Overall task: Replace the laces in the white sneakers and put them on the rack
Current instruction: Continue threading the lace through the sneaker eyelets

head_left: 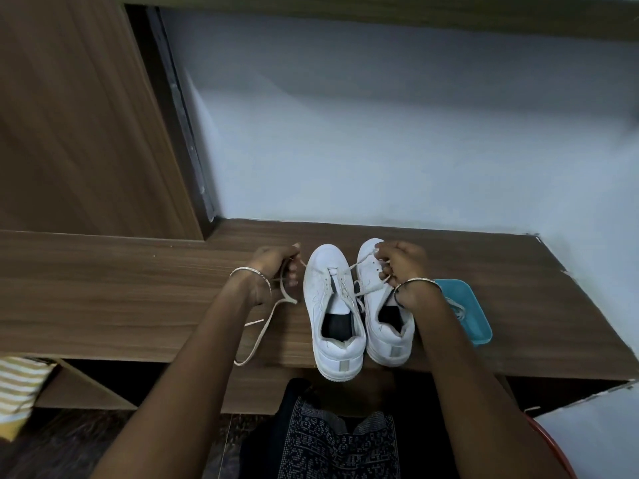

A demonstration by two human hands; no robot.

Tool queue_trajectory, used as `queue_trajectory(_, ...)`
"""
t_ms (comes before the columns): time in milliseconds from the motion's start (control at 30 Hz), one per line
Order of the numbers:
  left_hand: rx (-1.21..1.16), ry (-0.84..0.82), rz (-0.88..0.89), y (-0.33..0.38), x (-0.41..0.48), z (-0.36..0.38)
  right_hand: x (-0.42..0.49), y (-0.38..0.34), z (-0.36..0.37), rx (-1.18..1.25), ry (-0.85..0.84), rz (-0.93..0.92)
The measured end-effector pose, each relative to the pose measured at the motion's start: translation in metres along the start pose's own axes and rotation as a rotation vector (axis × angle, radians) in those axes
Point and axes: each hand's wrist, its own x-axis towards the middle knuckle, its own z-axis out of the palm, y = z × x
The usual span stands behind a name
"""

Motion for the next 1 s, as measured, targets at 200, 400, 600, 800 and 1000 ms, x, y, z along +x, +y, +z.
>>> queue_trajectory(200, 0.121, -0.031, 0.147, 0.045, -0.028, -0.006, -0.017, -0.035, -0.019, -0.04, -0.16, -0.13)
queue_trajectory(400, 0.204, -0.088, 0.292, 0.083, -0.057, 0.009, -0.034, -0.075, -0.01, -0.196, -0.179, -0.388)
queue_trajectory(600, 0.231, -0.118, 0.421, 0.104, -0.073, 0.019, -0.061, -0.12, 0.006, -0.099, -0.246, -0.501)
queue_trajectory(800, 0.249, -0.174, 0.515, 0.111, -0.084, 0.02, -0.079, -0.141, 0.012, -0.085, -0.363, -0.521)
queue_trajectory(1000, 0.461, -0.279, 0.599, 0.118, -0.091, 0.041, -0.093, -0.152, 0.021, -0.184, -0.442, -0.55)
